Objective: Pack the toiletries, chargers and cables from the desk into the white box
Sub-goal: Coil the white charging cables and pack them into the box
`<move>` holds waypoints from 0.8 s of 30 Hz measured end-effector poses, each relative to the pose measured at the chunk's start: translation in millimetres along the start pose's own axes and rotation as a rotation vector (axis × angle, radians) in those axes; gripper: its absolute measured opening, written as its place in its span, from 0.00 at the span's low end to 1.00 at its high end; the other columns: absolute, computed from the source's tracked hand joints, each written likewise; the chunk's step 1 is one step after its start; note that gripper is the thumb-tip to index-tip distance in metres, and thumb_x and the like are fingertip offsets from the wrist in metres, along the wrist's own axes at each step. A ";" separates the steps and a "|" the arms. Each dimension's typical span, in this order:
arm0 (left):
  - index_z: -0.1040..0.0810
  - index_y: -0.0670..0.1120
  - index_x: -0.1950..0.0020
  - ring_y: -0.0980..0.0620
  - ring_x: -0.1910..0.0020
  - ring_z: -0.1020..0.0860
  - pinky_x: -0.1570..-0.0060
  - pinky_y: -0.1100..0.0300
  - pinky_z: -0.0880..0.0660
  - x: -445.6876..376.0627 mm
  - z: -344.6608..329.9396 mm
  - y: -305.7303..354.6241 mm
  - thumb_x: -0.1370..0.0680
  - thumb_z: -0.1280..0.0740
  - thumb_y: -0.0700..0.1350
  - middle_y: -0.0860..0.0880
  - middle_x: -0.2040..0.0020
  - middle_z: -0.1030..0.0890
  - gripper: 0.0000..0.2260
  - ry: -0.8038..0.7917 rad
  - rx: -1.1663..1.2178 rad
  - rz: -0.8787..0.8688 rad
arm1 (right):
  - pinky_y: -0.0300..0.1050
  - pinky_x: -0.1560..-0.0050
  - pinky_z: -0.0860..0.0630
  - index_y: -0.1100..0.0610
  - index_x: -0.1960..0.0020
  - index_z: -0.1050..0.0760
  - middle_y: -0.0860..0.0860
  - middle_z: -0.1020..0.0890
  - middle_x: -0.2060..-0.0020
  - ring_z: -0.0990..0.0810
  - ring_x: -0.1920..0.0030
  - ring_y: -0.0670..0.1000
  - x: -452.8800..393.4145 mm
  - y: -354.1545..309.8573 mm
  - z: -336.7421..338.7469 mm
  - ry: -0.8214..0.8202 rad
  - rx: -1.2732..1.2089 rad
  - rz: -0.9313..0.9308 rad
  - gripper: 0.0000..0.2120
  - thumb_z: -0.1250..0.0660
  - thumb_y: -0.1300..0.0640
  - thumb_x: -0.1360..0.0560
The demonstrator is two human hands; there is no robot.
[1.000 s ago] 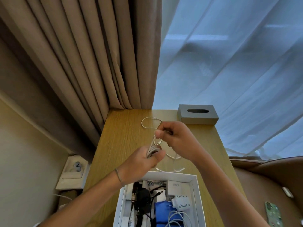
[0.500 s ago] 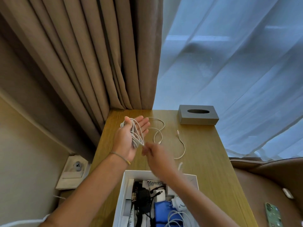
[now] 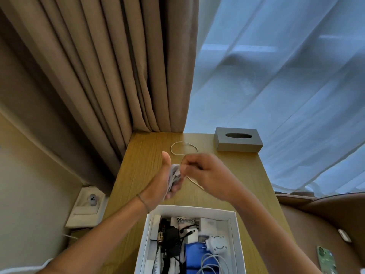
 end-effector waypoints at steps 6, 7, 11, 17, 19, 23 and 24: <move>0.29 0.39 0.59 0.56 0.77 0.37 0.79 0.64 0.41 20.7 -27.7 13.4 0.23 0.38 0.66 0.52 0.73 0.33 0.28 -0.182 -0.121 -0.106 | 0.46 0.64 0.28 0.54 0.60 0.20 0.48 0.23 0.71 0.28 0.69 0.44 -12.4 26.4 19.2 0.198 -0.037 0.024 0.09 0.31 0.56 0.21; 0.28 0.39 0.59 0.55 0.77 0.35 0.79 0.63 0.39 20.3 -24.0 16.3 0.20 0.38 0.61 0.50 0.73 0.30 0.24 -0.096 -0.130 -0.118 | 0.48 0.64 0.28 0.54 0.60 0.20 0.50 0.23 0.71 0.28 0.69 0.46 -12.1 34.7 17.6 0.224 -0.037 0.011 0.09 0.31 0.55 0.21; 0.19 0.43 0.51 0.45 0.66 0.17 0.67 0.52 0.19 17.8 8.6 14.1 0.16 0.43 0.51 0.43 0.58 0.15 0.17 0.363 -0.056 -0.011 | 0.55 0.65 0.25 0.53 0.58 0.20 0.54 0.22 0.71 0.28 0.71 0.49 -7.8 68.4 0.5 0.311 0.075 -0.076 0.11 0.34 0.52 0.19; 0.24 0.37 0.39 0.45 0.45 0.16 0.43 0.50 0.21 5.3 33.4 0.0 0.14 0.50 0.53 0.40 0.43 0.16 0.23 0.460 0.456 0.056 | 0.34 0.69 0.34 0.49 0.57 0.23 0.43 0.25 0.71 0.29 0.71 0.39 1.1 95.4 -55.8 0.220 0.240 -0.184 0.11 0.39 0.54 0.17; 0.25 0.36 0.44 0.43 0.45 0.16 0.42 0.48 0.22 0.1 40.7 2.2 0.14 0.51 0.53 0.38 0.45 0.16 0.23 0.510 0.609 0.009 | 0.35 0.66 0.33 0.49 0.55 0.22 0.41 0.22 0.67 0.27 0.69 0.39 6.8 90.1 -79.9 0.139 0.334 -0.161 0.10 0.39 0.56 0.17; 0.28 0.43 0.55 0.47 0.66 0.16 0.65 0.54 0.20 -2.6 45.5 -0.1 0.15 0.48 0.53 0.43 0.62 0.15 0.18 0.651 0.347 -0.011 | 0.44 0.62 0.29 0.49 0.48 0.21 0.46 0.15 0.58 0.20 0.62 0.48 16.0 58.5 -106.9 0.010 0.403 -0.063 0.10 0.41 0.56 0.17; 0.28 0.45 0.57 0.50 0.72 0.21 0.71 0.58 0.25 -0.8 47.0 -2.3 0.15 0.47 0.54 0.46 0.67 0.19 0.18 0.680 0.211 -0.015 | 0.45 0.62 0.26 0.48 0.47 0.21 0.47 0.15 0.57 0.19 0.61 0.50 17.3 50.3 -107.3 -0.028 0.433 -0.049 0.10 0.41 0.56 0.17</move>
Point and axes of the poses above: each hand's wrist, its own x-axis away from the middle knuckle, its own z-axis out of the back of the hand, y = z × x, the point moved 6 cm from there along -x, towards the middle knuckle
